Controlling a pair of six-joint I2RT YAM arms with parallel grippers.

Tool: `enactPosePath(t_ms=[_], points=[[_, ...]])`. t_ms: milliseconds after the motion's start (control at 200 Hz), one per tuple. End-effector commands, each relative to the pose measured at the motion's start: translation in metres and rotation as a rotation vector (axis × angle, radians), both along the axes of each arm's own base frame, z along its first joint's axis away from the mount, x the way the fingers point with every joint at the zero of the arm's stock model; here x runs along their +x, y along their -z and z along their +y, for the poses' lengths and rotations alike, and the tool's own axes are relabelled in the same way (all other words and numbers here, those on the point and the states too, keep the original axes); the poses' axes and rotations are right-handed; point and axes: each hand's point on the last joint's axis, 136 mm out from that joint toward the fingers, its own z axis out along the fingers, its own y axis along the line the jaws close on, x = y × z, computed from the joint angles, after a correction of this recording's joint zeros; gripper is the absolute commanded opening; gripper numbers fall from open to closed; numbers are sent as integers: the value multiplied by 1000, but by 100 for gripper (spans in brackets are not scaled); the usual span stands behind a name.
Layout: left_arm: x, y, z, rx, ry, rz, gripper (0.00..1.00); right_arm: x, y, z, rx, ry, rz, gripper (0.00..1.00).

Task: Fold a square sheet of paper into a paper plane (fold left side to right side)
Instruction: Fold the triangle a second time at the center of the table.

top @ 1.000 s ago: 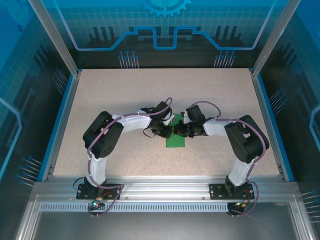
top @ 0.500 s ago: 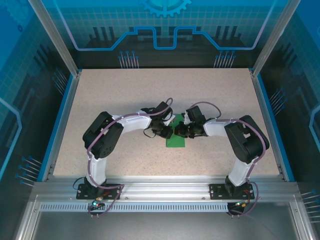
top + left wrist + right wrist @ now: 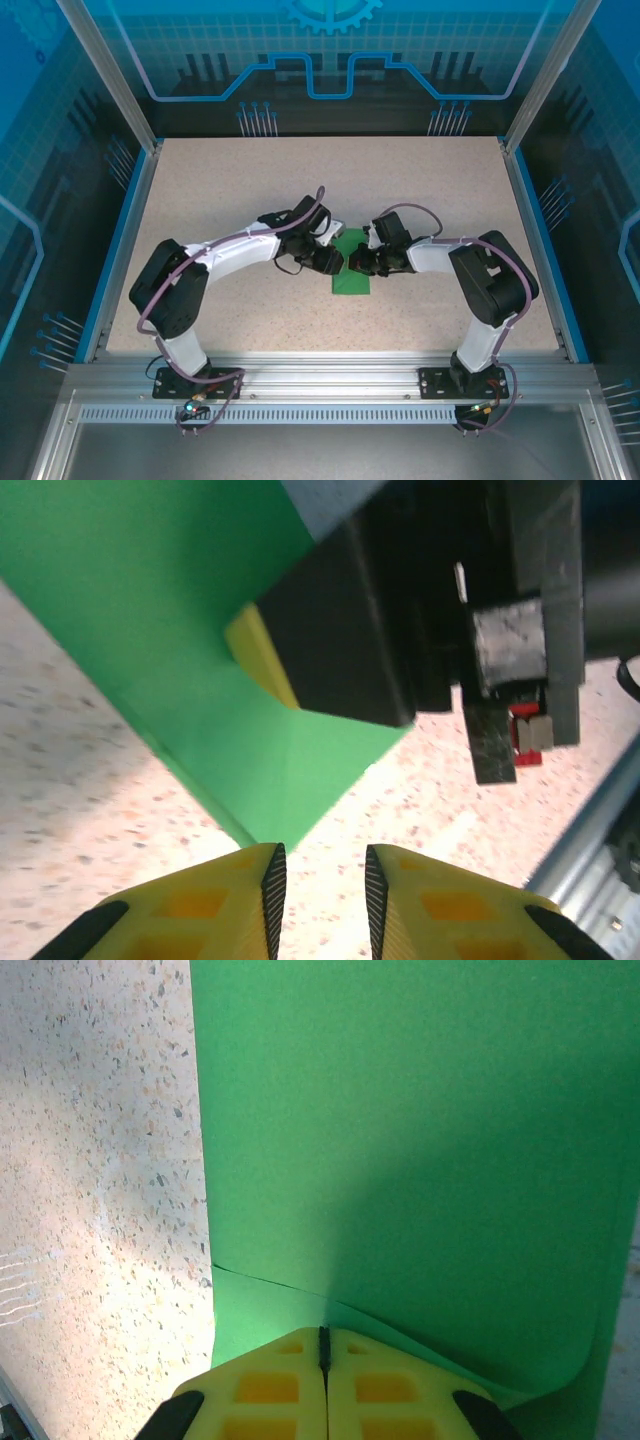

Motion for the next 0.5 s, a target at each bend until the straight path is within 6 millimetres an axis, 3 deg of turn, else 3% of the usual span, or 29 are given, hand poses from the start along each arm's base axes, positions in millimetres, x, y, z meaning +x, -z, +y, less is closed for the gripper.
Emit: enactPosePath(t_ms=[0, 210, 495], points=[[-17, 0, -21, -136, 44, 130, 30, -17, 21, -8, -58, -9, 65, 6], [-18, 12, -36, -162, 72, 187, 31, -18, 22, -7, -56, -11, 71, 6], [-11, 36, -31, -84, 51, 195, 30, -20, 24, -9, -62, -9, 81, 6]])
